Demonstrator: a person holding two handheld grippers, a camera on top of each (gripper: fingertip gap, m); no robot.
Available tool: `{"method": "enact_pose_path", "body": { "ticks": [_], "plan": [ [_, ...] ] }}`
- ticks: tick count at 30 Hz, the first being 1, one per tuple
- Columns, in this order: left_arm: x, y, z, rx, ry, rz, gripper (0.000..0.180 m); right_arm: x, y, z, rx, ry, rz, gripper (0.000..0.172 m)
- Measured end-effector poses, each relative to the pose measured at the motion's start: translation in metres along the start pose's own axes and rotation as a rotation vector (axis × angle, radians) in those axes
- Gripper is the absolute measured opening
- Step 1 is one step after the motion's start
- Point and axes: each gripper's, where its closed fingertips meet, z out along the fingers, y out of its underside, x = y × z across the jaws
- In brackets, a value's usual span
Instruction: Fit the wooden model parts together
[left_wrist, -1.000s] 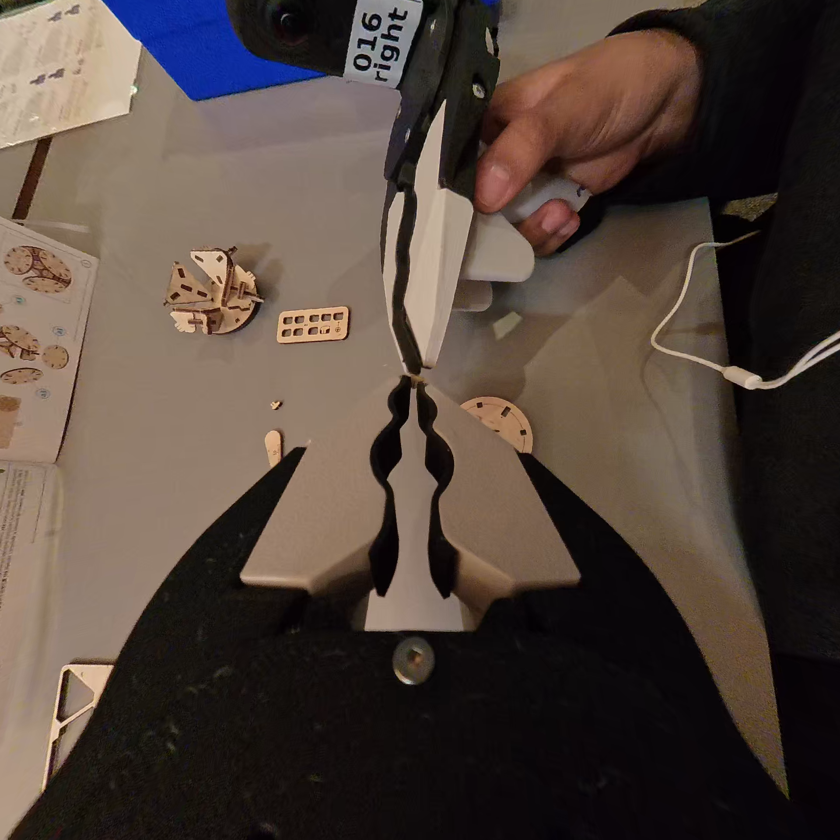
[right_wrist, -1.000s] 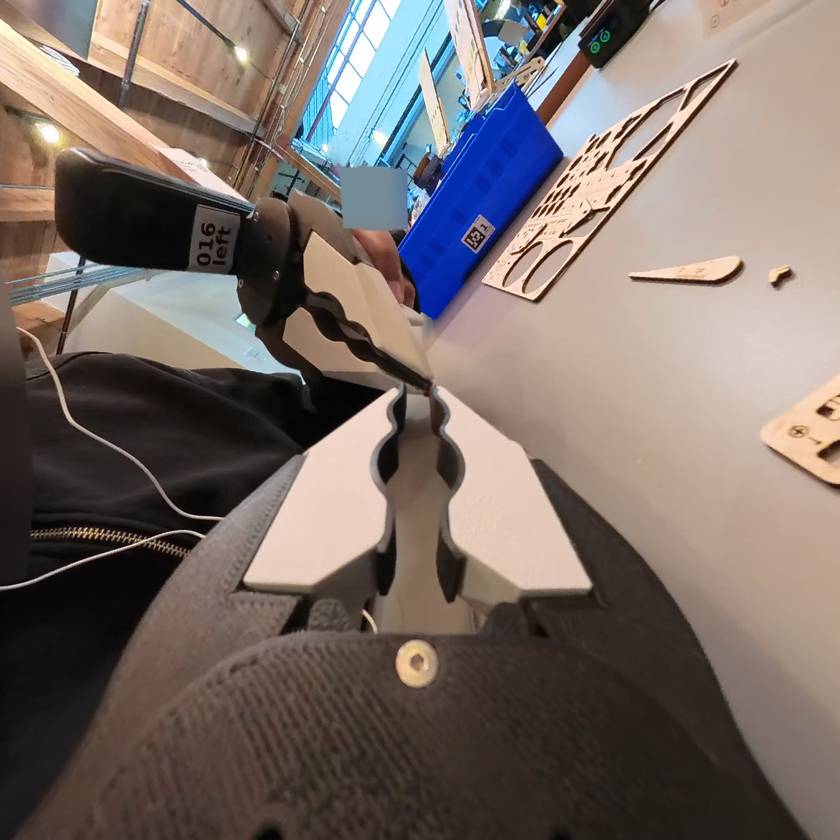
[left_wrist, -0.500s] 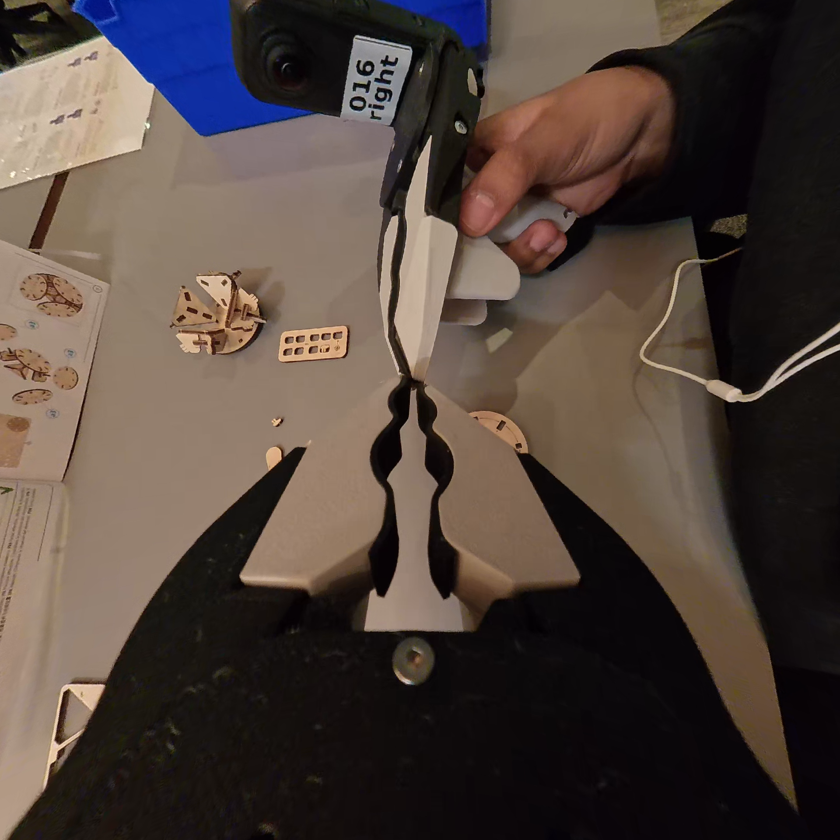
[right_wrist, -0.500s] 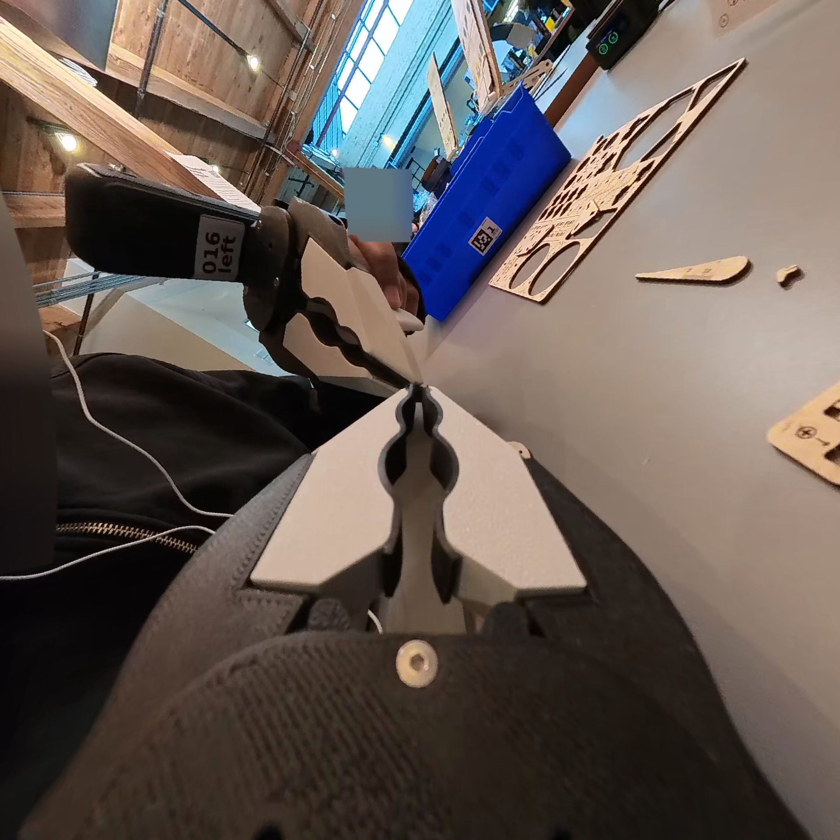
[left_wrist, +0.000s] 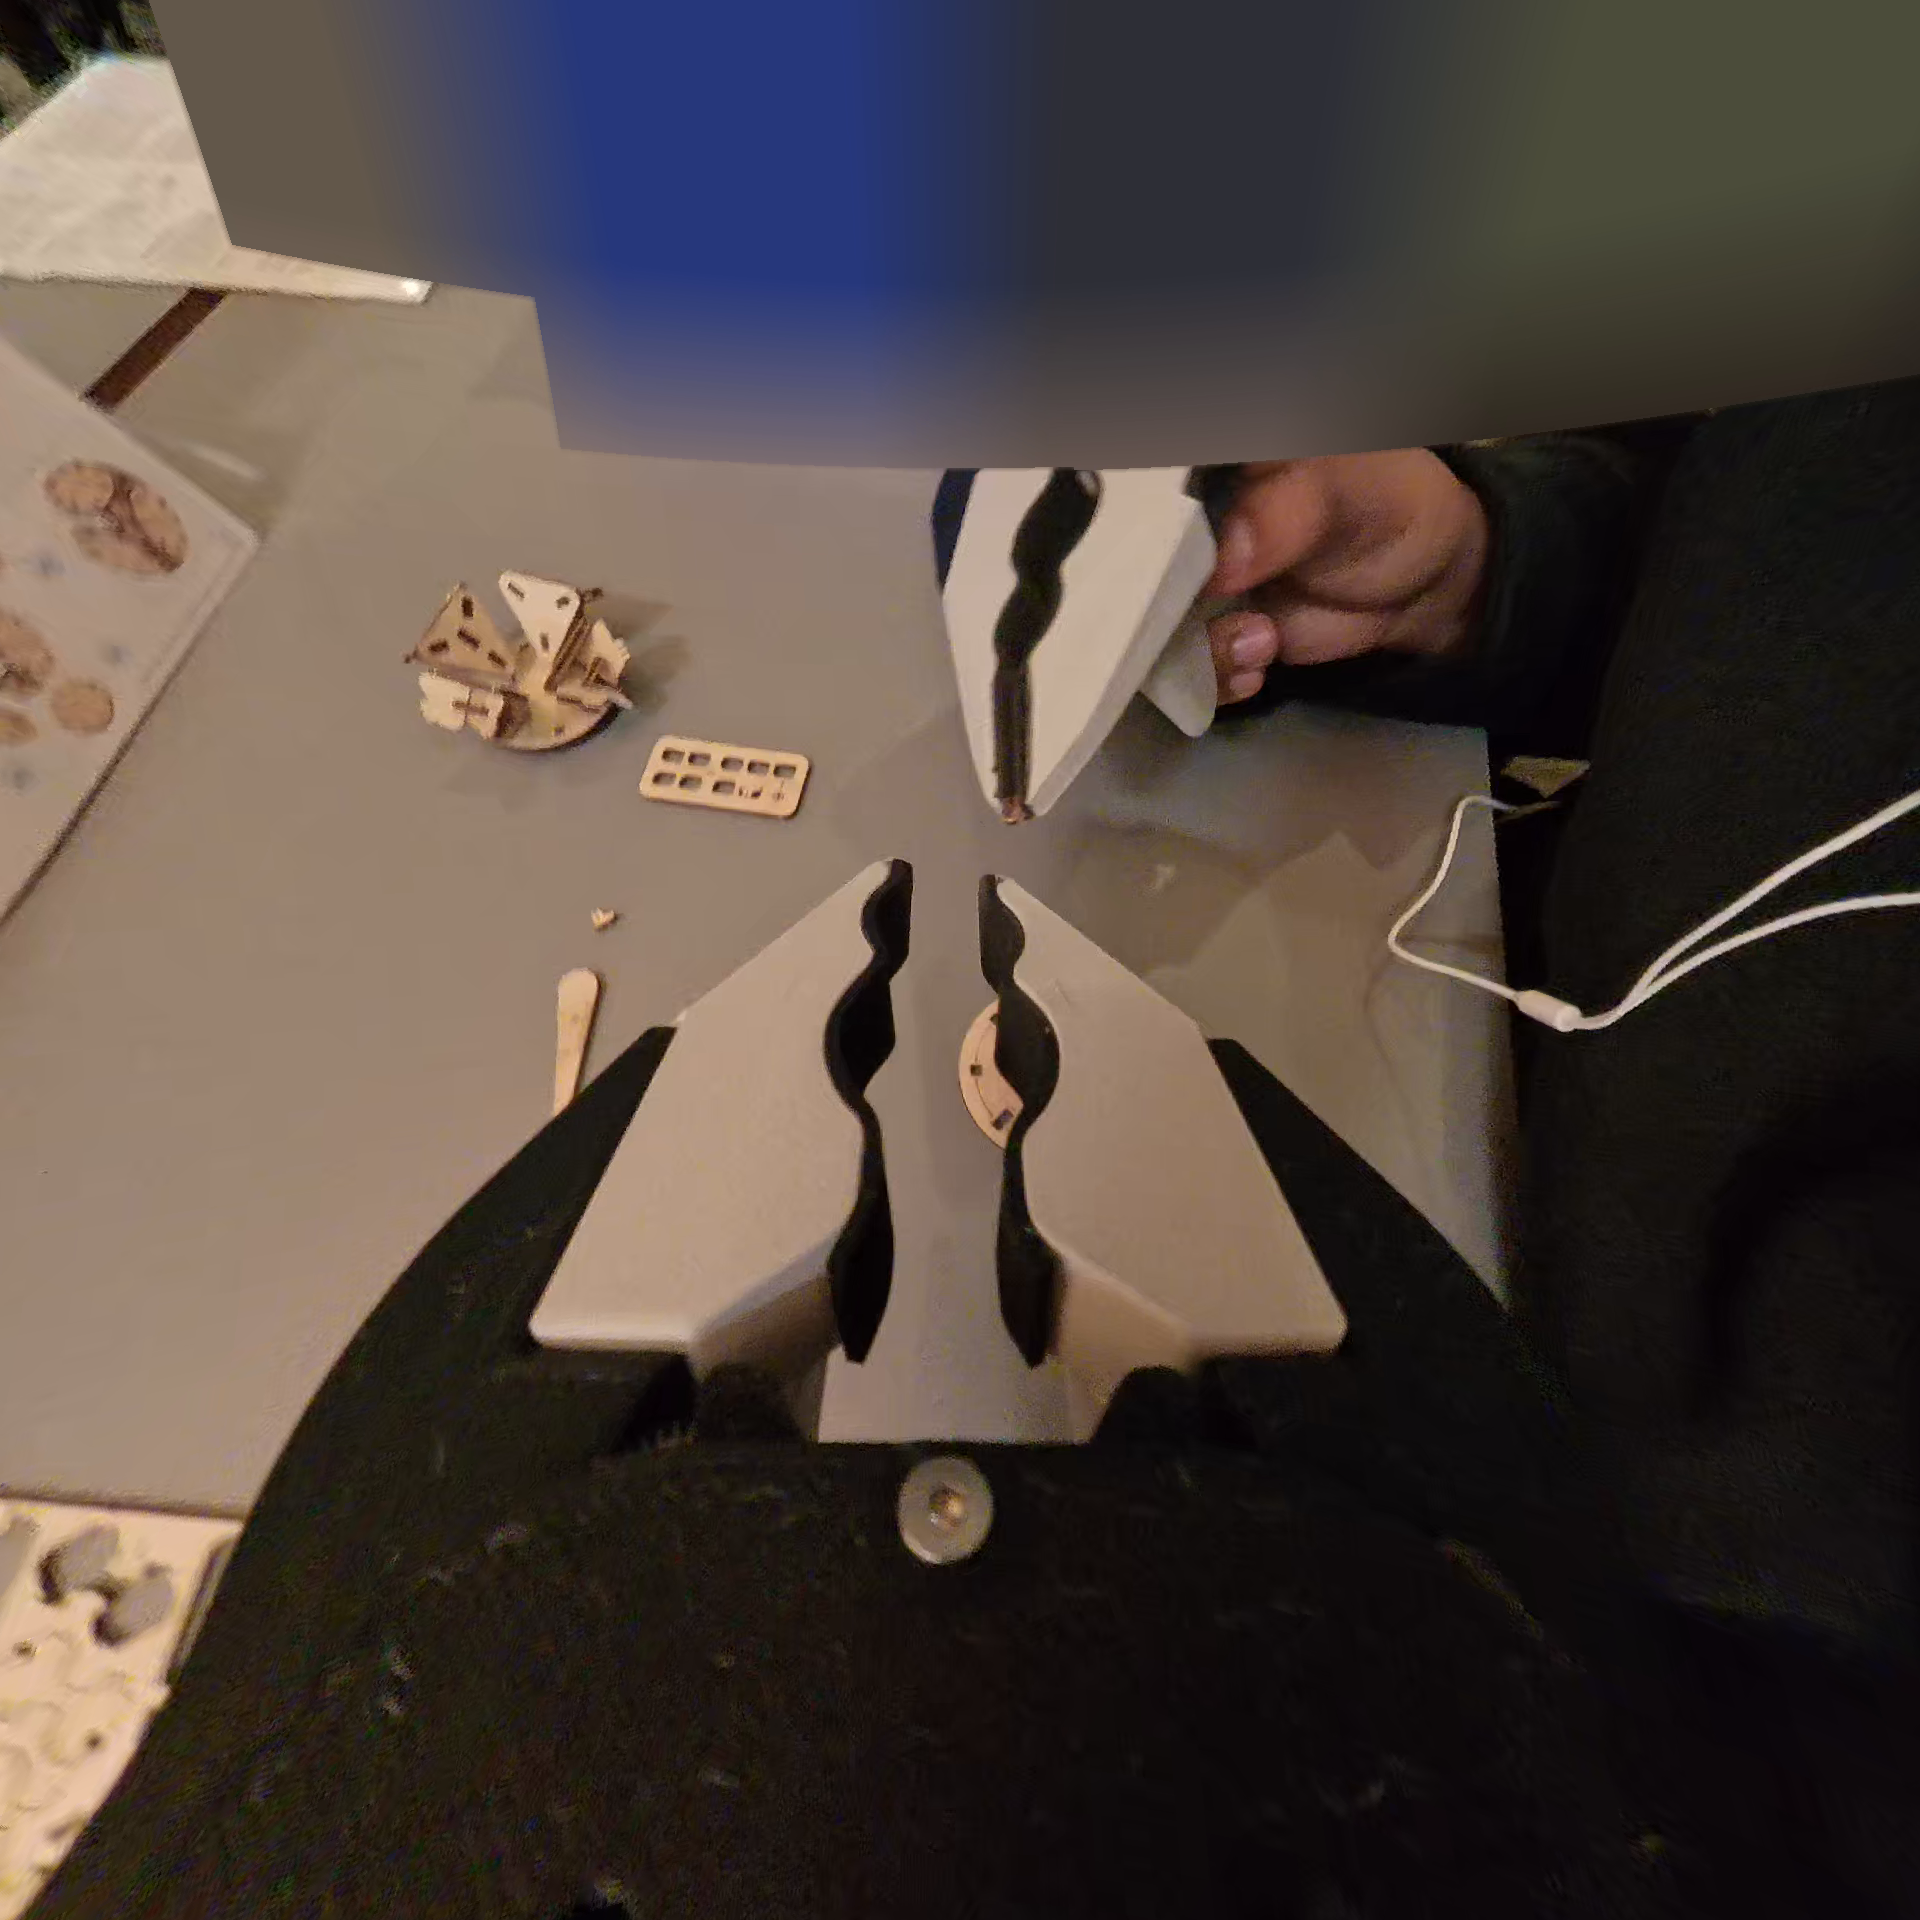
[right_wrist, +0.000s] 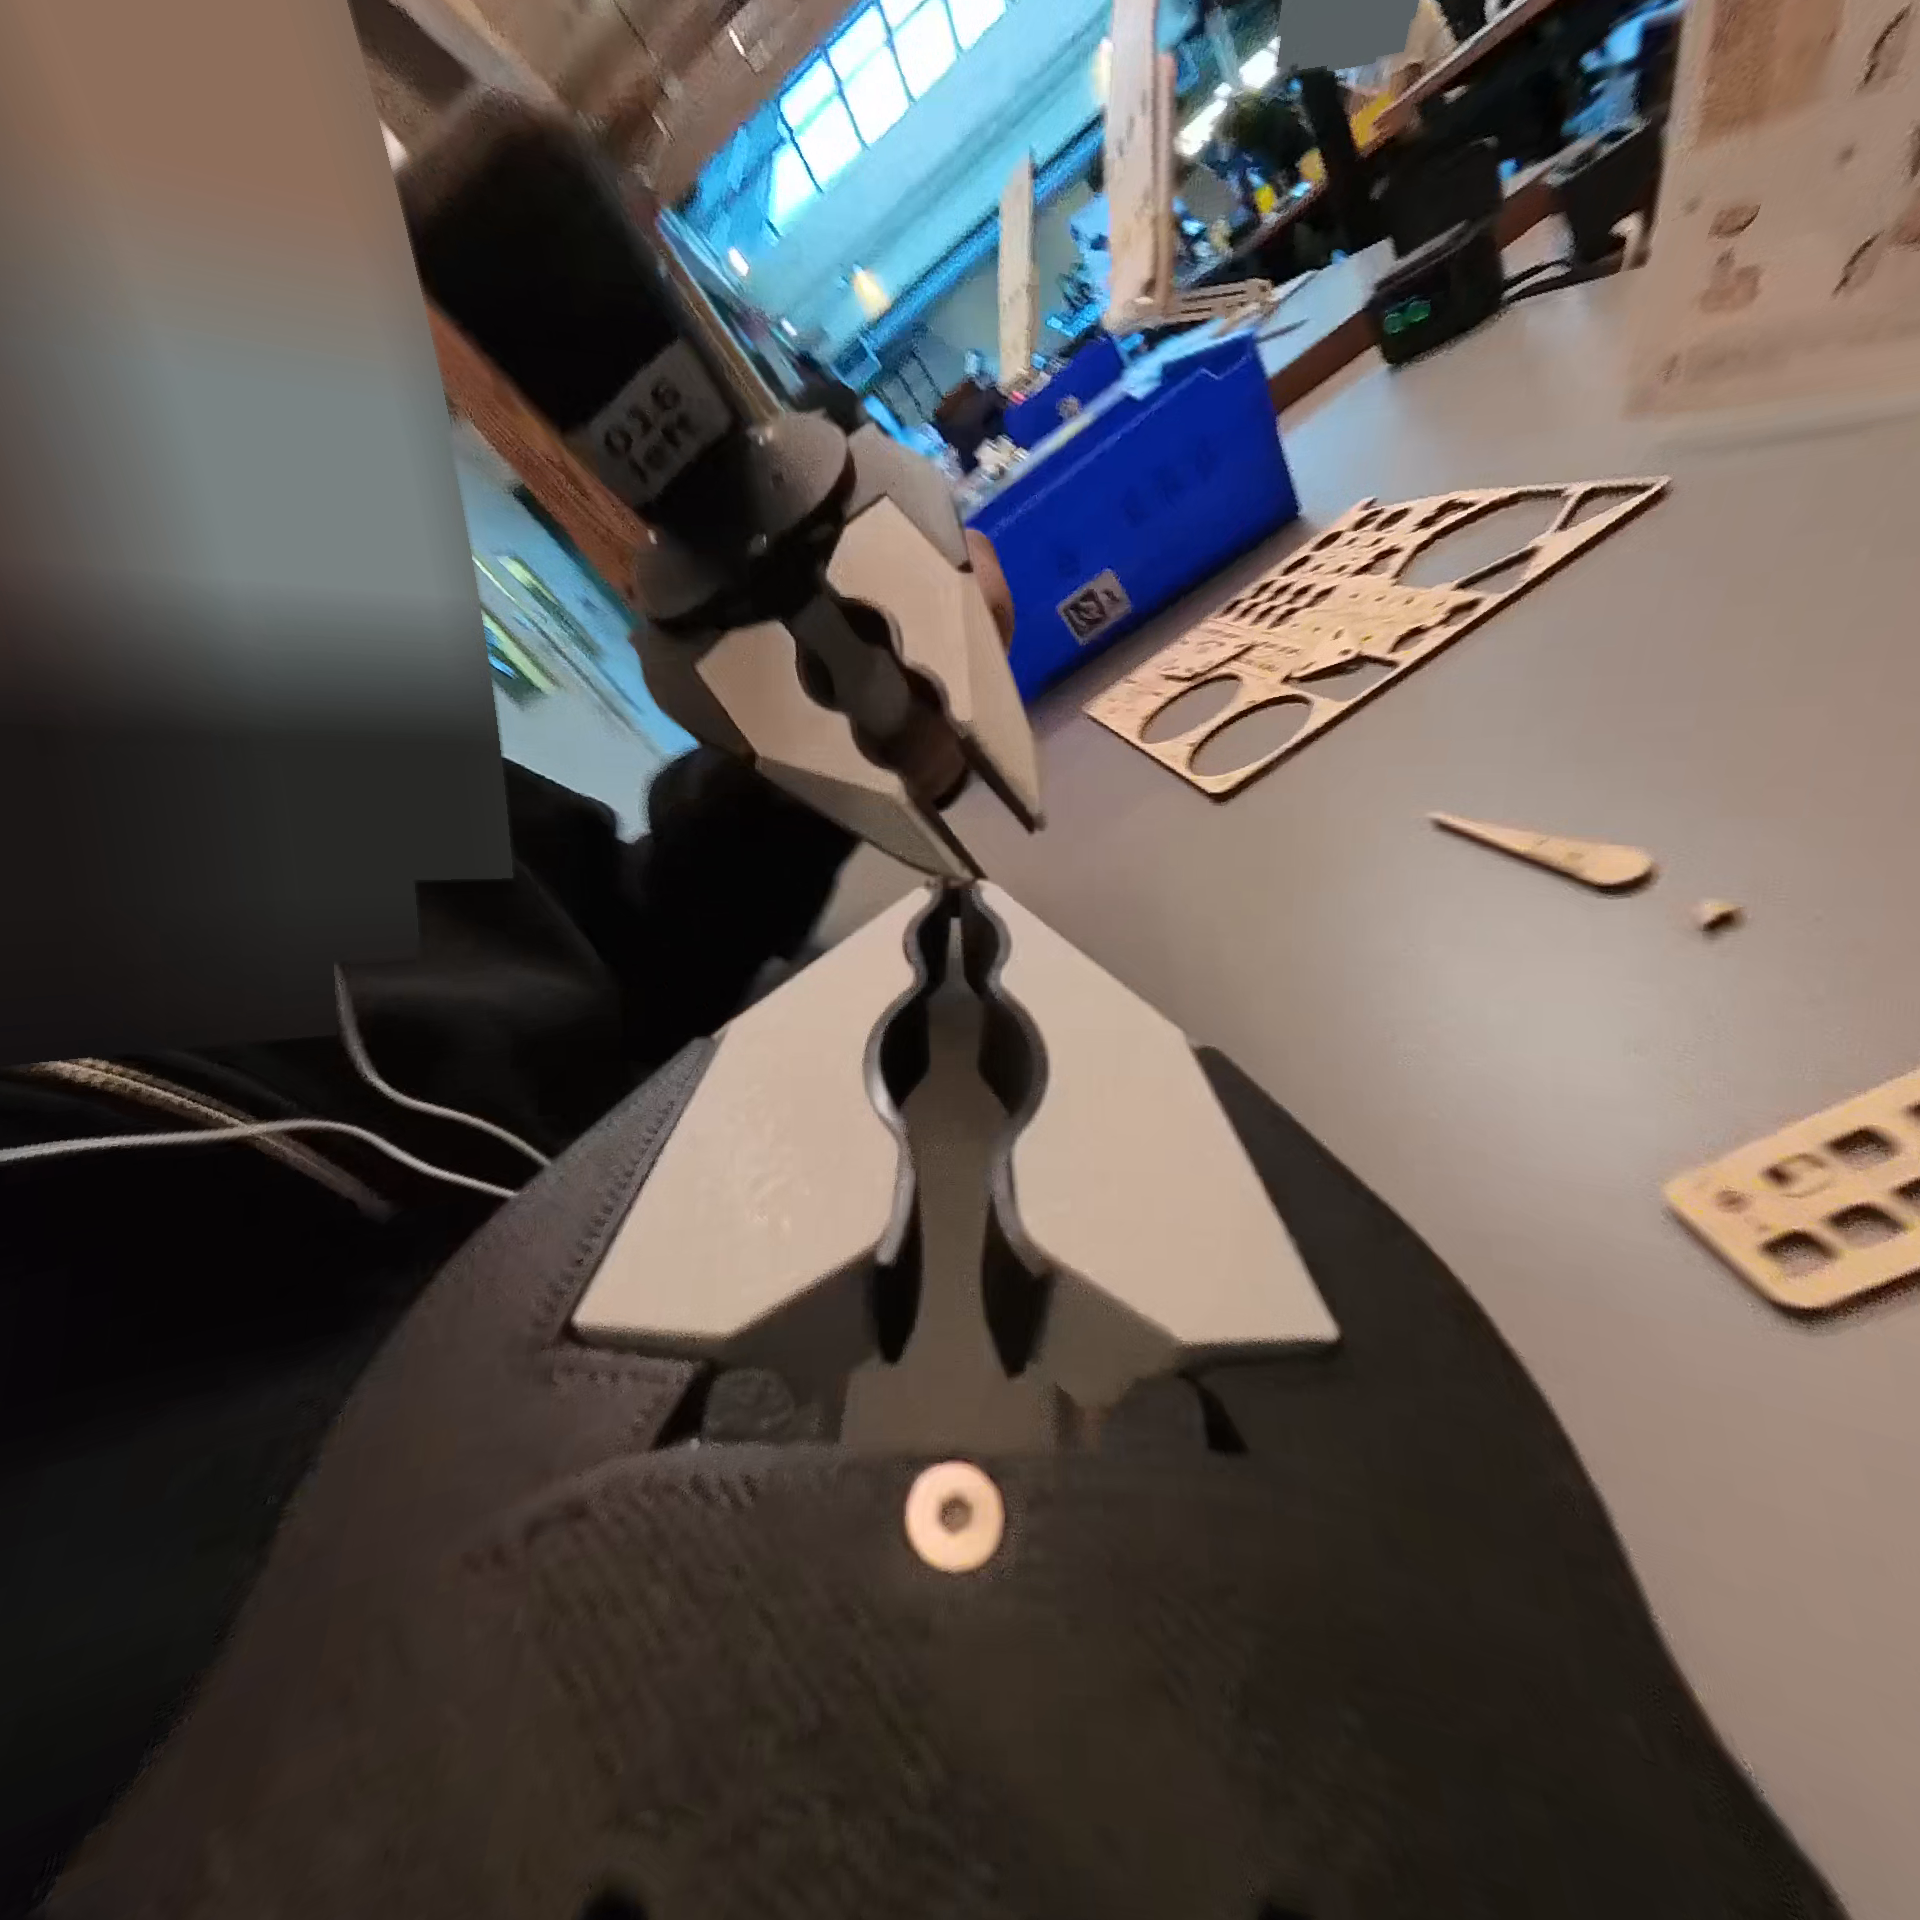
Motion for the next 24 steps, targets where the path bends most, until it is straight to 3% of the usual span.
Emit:
{"method": "enact_pose_path", "body": {
  "ticks": [4,10,16,20,24],
  "plan": [
    [0.0,0.02,-0.008,0.029,0.015,-0.187,0.007,0.012,0.013,0.006,-0.119,0.171,-0.195,0.0],
    [0.031,0.051,-0.01,0.049,0.072,-0.324,0.0,0.031,0.037,0.011,-0.339,0.28,-0.228,0.0],
    [0.027,0.087,0.014,-0.119,-0.018,-0.404,0.0,0.039,0.062,0.016,-0.784,0.376,-0.356,0.0],
    [0.016,0.087,0.017,-0.087,0.009,-0.49,0.0,0.044,0.064,0.016,-1.064,0.4,-0.664,0.0],
    [0.011,0.08,0.015,-0.024,0.068,-0.568,0.0,0.046,0.07,0.015,-1.259,0.32,-0.778,0.0]
  ]
}}
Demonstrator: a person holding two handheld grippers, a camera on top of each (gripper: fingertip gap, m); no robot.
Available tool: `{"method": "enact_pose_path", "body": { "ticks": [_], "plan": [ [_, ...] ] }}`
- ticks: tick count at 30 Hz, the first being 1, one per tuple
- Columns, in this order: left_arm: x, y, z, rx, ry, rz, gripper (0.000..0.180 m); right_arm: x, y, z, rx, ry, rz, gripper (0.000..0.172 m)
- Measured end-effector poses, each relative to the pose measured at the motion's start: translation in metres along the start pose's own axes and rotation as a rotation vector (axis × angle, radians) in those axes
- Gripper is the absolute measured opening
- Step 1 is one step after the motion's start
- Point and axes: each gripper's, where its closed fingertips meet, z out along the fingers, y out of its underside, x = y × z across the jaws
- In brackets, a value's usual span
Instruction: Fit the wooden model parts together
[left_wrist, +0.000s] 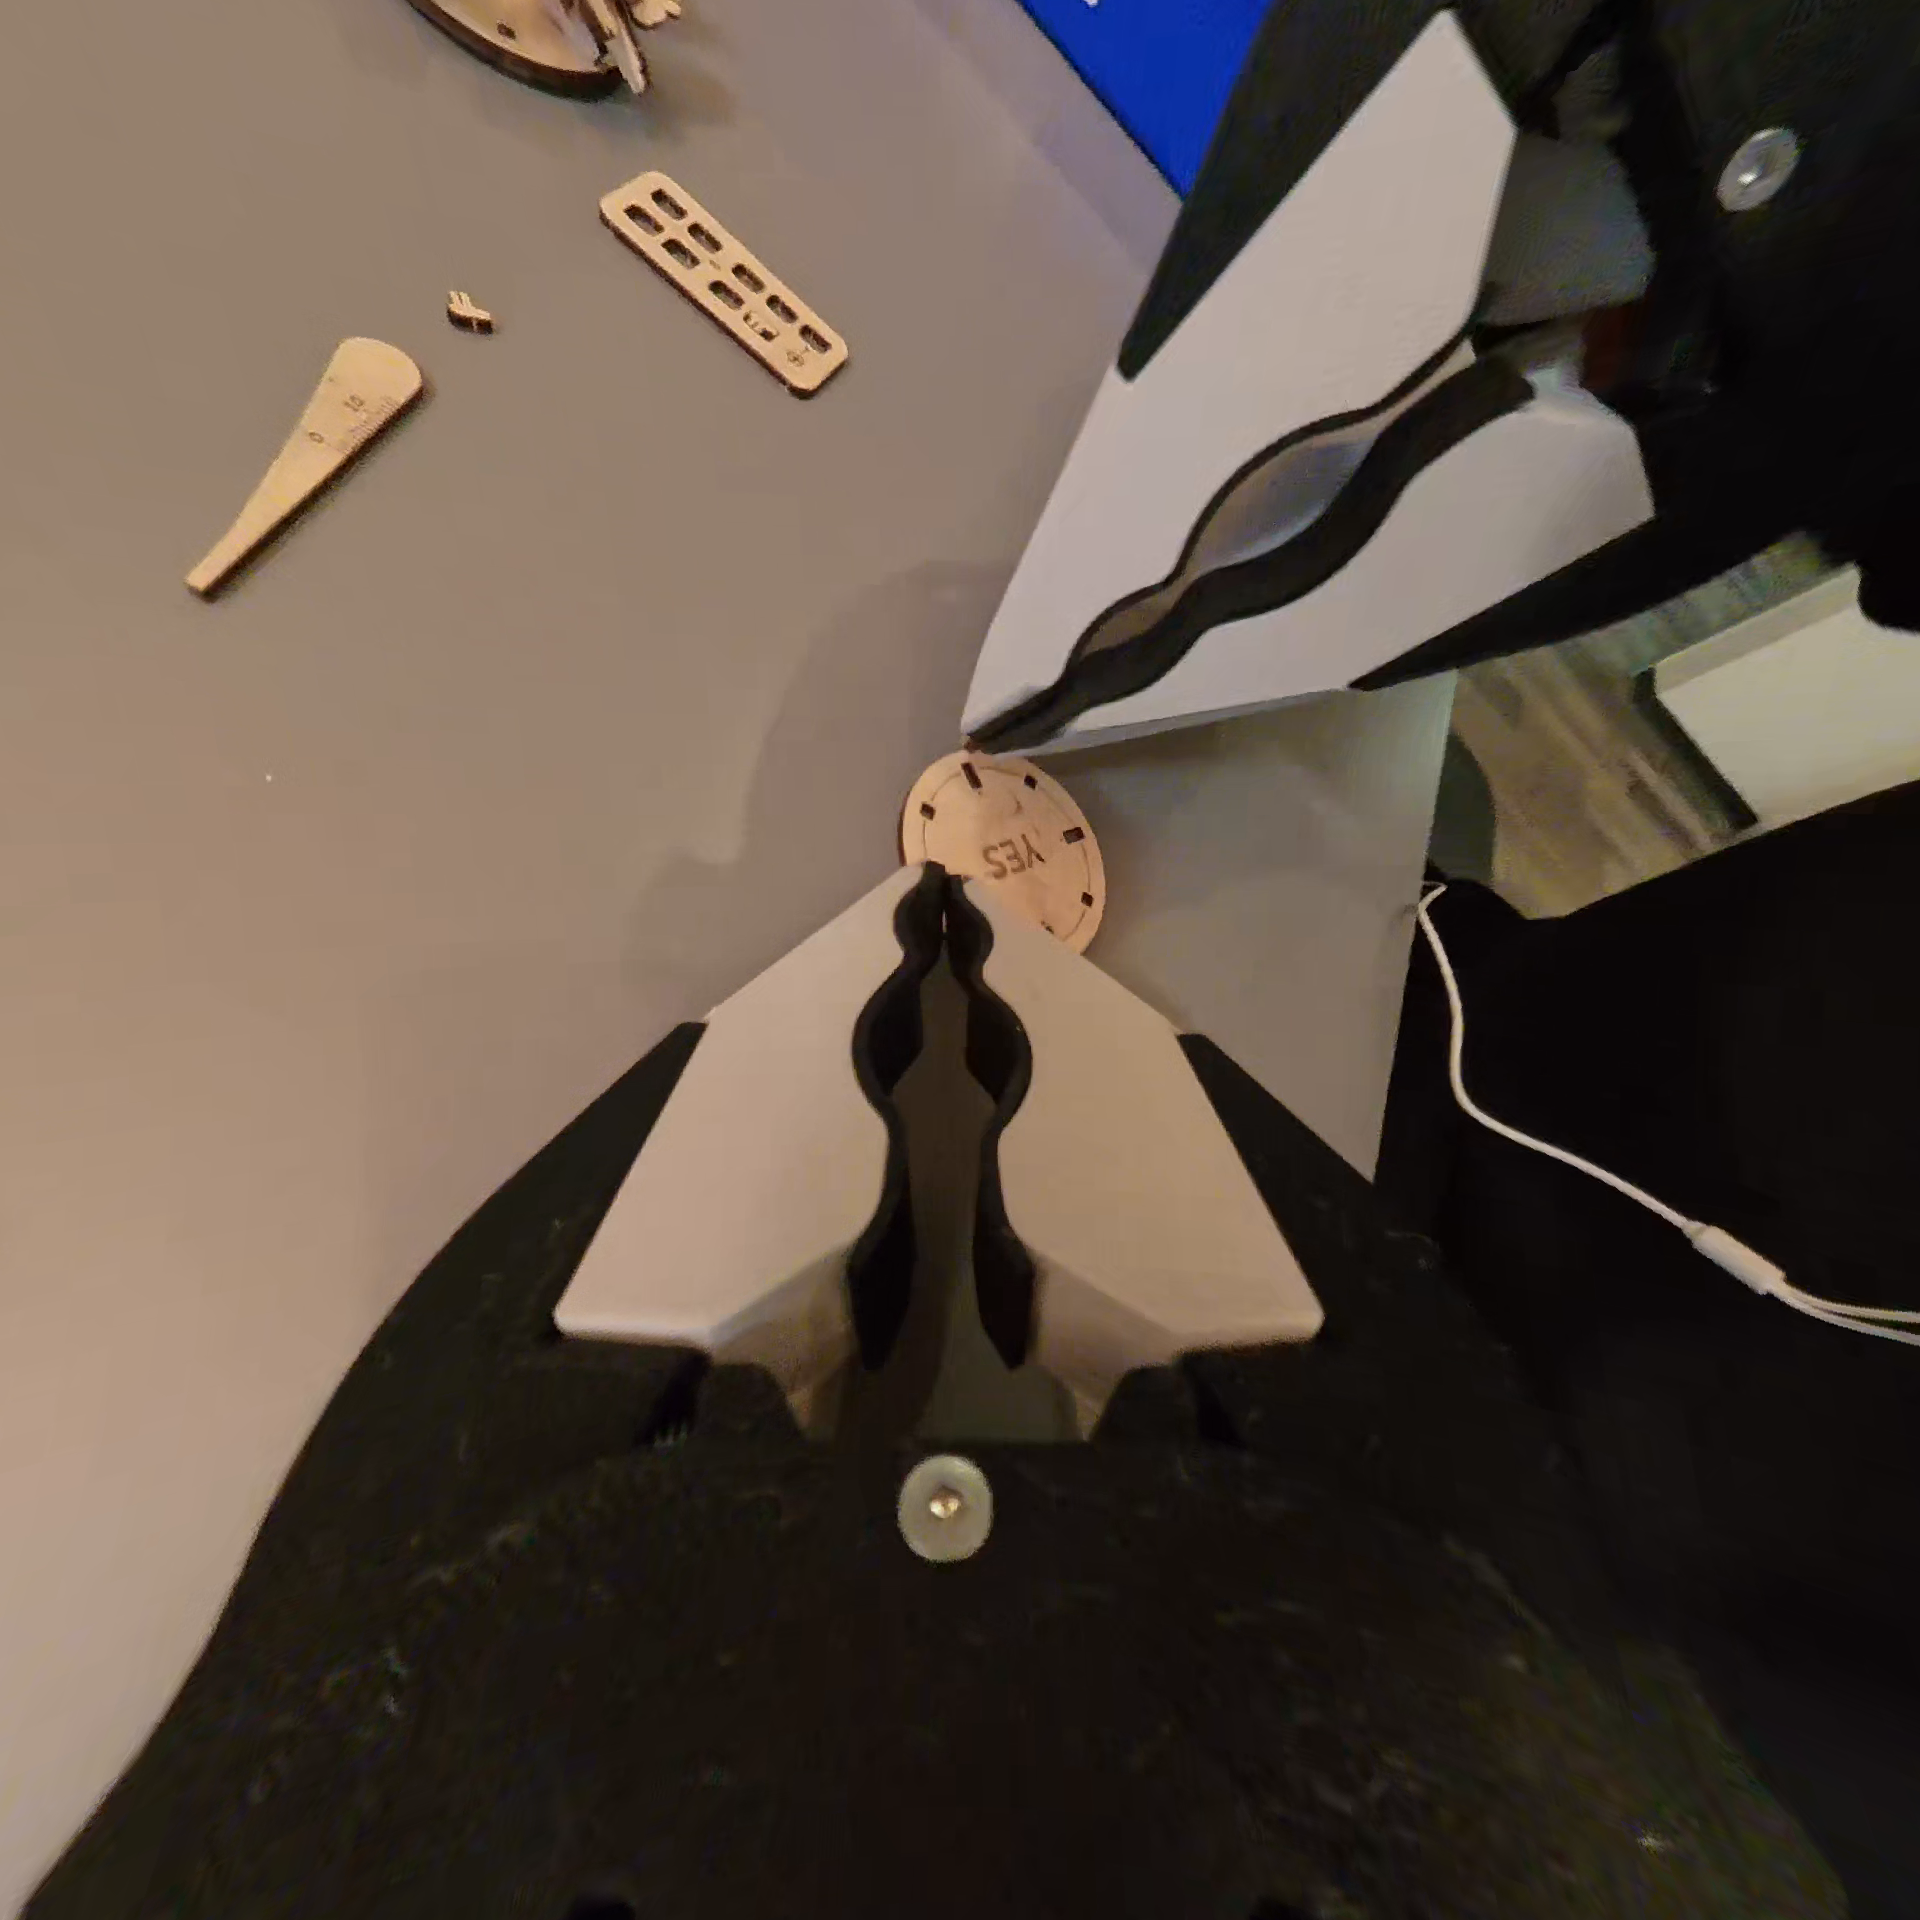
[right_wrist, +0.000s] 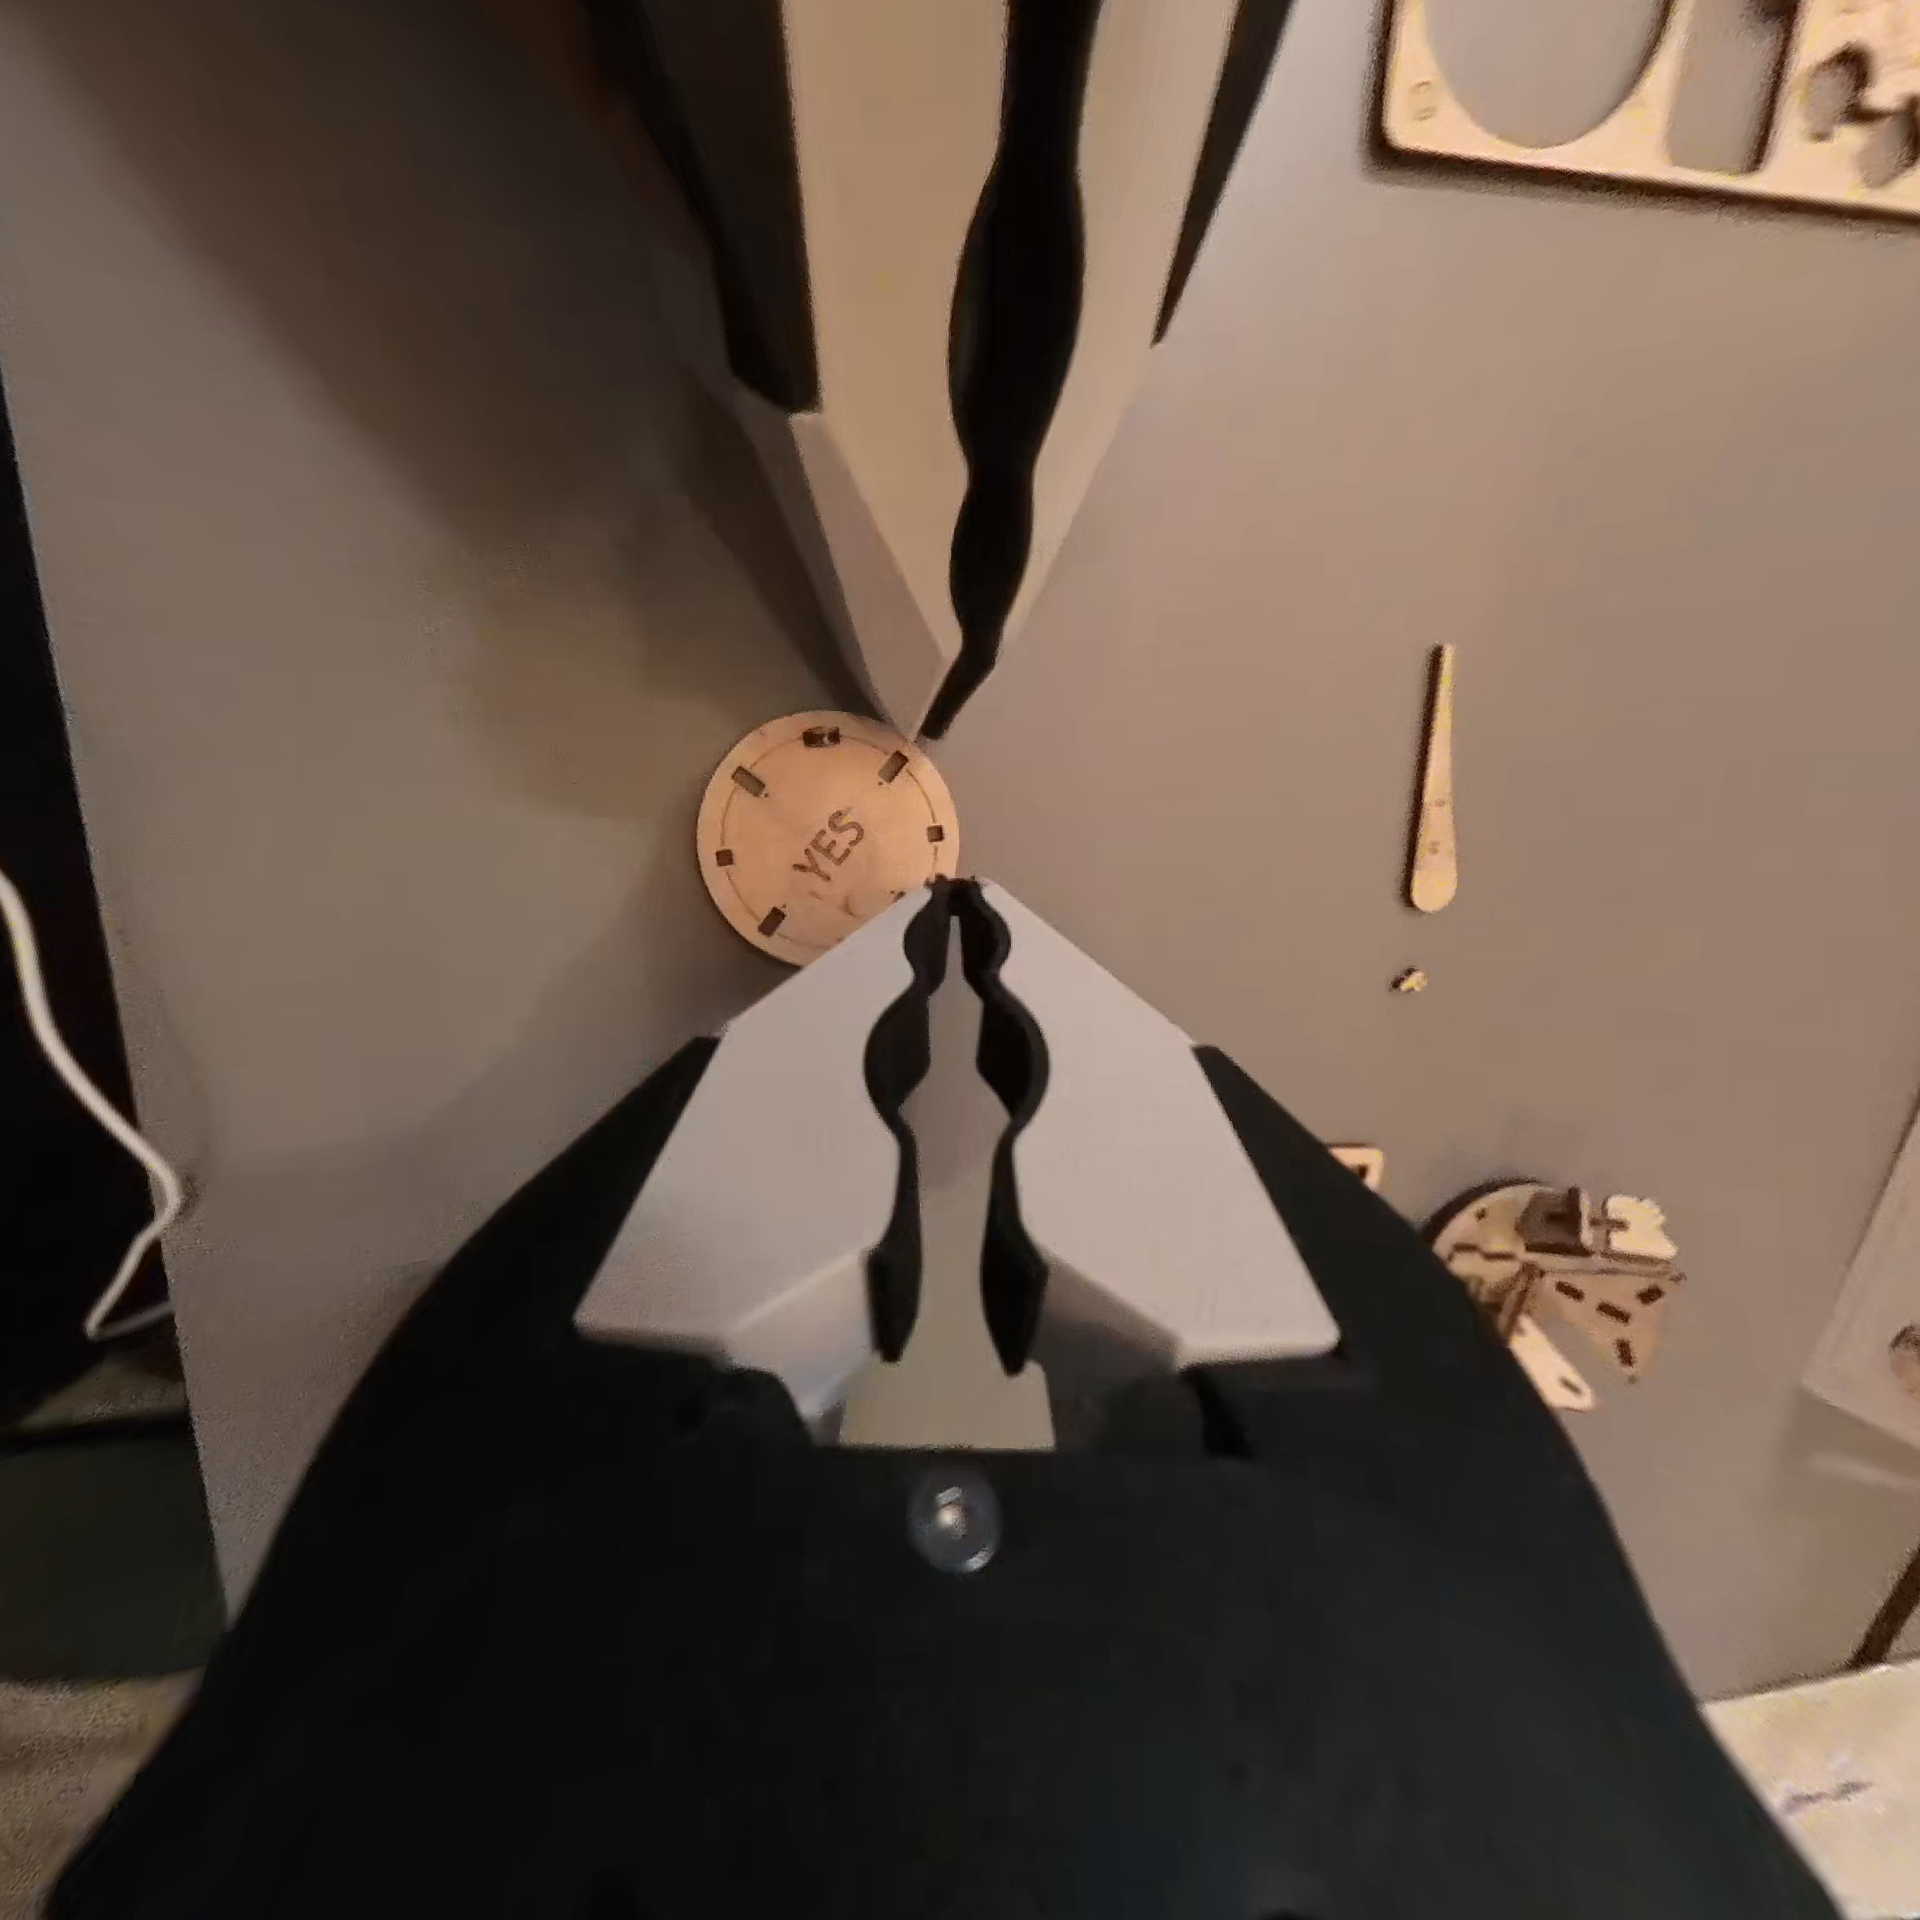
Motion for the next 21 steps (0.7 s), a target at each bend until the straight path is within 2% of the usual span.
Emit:
{"method": "enact_pose_path", "body": {
  "ticks": [6,12,21],
  "plan": [
    [0.013,0.0,-0.015,0.111,0.022,-0.014,0.0,-0.003,-0.002,0.007,-0.089,-0.112,-0.088,0.0],
    [0.006,-0.001,-0.019,0.135,0.092,-0.156,0.0,-0.005,-0.004,0.011,-0.138,-0.148,-0.098,0.0],
    [0.009,-0.002,-0.023,0.154,0.128,-0.176,0.0,-0.006,-0.003,0.015,-0.19,-0.161,-0.092,0.0]
  ]
}}
